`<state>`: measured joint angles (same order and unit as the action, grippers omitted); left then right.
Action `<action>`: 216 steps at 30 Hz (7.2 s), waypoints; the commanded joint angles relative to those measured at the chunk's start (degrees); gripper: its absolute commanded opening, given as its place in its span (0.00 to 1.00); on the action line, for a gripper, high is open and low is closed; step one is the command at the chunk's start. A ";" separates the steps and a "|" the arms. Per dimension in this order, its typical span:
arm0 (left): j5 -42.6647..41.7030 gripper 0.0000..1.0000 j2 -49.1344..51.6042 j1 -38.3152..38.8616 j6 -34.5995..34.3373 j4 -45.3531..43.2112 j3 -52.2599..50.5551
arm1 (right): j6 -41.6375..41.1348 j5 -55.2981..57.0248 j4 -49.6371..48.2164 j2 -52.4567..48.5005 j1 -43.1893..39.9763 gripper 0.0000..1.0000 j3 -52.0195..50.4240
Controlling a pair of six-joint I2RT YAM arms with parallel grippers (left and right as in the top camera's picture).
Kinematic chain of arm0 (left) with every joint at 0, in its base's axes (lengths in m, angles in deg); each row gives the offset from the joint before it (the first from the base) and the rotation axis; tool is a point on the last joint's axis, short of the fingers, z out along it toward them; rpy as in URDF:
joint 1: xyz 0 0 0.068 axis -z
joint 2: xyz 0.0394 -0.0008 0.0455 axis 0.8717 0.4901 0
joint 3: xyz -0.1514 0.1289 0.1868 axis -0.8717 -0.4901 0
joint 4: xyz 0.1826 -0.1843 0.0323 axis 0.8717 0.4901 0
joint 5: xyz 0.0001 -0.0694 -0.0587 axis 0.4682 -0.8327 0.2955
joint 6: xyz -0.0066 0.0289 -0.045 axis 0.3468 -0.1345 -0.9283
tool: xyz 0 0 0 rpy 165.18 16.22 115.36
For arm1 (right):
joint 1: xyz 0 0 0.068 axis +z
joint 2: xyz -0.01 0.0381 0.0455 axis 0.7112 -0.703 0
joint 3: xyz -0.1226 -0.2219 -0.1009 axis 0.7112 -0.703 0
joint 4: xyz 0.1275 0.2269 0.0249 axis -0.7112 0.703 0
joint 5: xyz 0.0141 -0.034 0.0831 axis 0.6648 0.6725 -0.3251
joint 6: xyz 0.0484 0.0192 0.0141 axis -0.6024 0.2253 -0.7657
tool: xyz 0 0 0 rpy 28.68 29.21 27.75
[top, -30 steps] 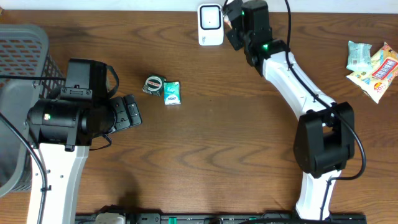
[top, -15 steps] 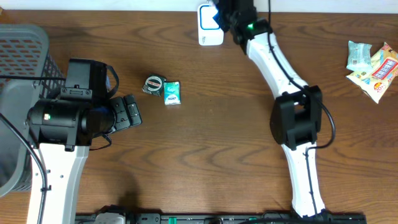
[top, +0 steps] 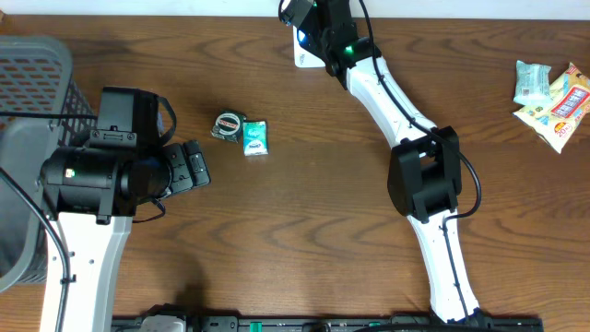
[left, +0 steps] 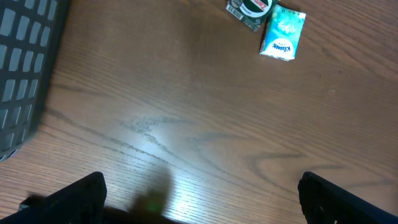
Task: Scan the item barcode
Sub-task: 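Carry the Kleenex pack to the right table edge and release it, then swing the right gripper left to the light-blue tissue pack, then grasp the light-blue tissue pack with the right gripper and lift it, then hold the light-blue tissue pack against the scanner face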
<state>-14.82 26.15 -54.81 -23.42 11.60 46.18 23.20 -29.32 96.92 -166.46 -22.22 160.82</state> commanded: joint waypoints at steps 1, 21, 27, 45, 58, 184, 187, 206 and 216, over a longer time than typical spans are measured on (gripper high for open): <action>0.15 0.98 -0.04 -0.02 -0.11 0.17 0.24 | -2.25 3.93 -0.87 0.42 0.22 0.01 1.22; 0.15 0.98 -0.04 -0.02 -0.09 0.15 0.24 | -18.43 11.50 40.61 9.81 -30.67 0.01 1.27; 0.15 0.98 -0.04 -0.02 -0.11 0.17 0.24 | -26.40 8.57 43.67 9.81 -41.18 0.51 1.20; 0.15 0.98 -0.04 -0.02 -0.11 0.17 0.24 | -27.21 -62.73 47.93 9.79 -37.62 0.99 1.07; 0.15 0.98 -0.04 -0.02 -0.09 0.17 0.24 | -45.72 -41.31 35.65 9.79 -7.28 0.99 -9.42; 0.15 0.98 -0.04 -0.02 -0.11 0.17 0.24 | -24.63 9.07 -5.46 20.98 -0.72 0.01 -27.32; 0.15 0.98 -0.04 -0.02 -0.11 0.17 0.24 | -25.49 4.50 -6.54 20.13 -1.20 0.01 -24.63; 0.15 0.98 -0.04 -0.02 -0.09 0.17 0.24 | -10.08 7.28 4.72 -6.47 0.83 0.01 9.97; 0.15 0.98 -0.04 -0.02 -0.11 0.17 0.24 | -7.41 12.44 5.22 -6.19 0.90 0.01 9.97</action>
<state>-14.82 26.15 -54.81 -23.42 11.60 46.18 14.61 -19.62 101.60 -172.80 -20.93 169.37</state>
